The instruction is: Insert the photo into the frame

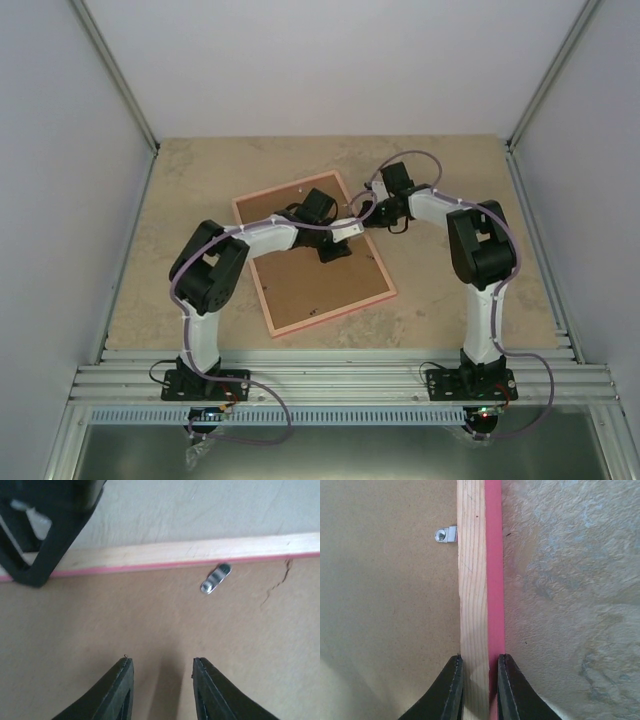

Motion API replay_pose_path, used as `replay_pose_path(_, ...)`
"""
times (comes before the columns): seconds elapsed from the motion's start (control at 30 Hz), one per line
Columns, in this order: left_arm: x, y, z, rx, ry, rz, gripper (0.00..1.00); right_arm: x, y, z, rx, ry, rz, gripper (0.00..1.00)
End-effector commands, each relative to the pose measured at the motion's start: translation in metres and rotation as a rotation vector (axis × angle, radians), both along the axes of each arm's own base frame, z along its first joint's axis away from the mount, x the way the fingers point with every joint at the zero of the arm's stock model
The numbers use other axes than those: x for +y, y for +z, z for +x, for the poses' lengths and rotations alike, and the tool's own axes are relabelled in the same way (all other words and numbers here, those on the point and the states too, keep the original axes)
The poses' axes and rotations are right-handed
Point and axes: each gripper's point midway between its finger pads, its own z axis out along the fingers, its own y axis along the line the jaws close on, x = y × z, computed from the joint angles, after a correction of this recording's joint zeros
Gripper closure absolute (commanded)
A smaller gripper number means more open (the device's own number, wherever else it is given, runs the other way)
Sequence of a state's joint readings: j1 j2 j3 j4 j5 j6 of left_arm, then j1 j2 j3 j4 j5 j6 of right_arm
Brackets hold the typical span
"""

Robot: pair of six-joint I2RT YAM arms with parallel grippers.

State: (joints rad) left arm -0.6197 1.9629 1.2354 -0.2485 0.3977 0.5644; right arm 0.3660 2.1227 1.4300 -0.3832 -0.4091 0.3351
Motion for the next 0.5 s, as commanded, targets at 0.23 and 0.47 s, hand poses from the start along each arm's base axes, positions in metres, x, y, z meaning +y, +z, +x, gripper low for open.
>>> replay_pose_path(0.23,-0.054,-0.017,-0.016,-0.025,-0.012,-0.015,0.66,-0.026,-0.059,-0.037,0.2,-0.111,-0.079,1.0)
replay_pose_path(0.47,-0.048,-0.052,-0.025,0.007,-0.007,0.085,0.76,-0.027,-0.059,-0.042,0.213,-0.117,-0.059,1.0)
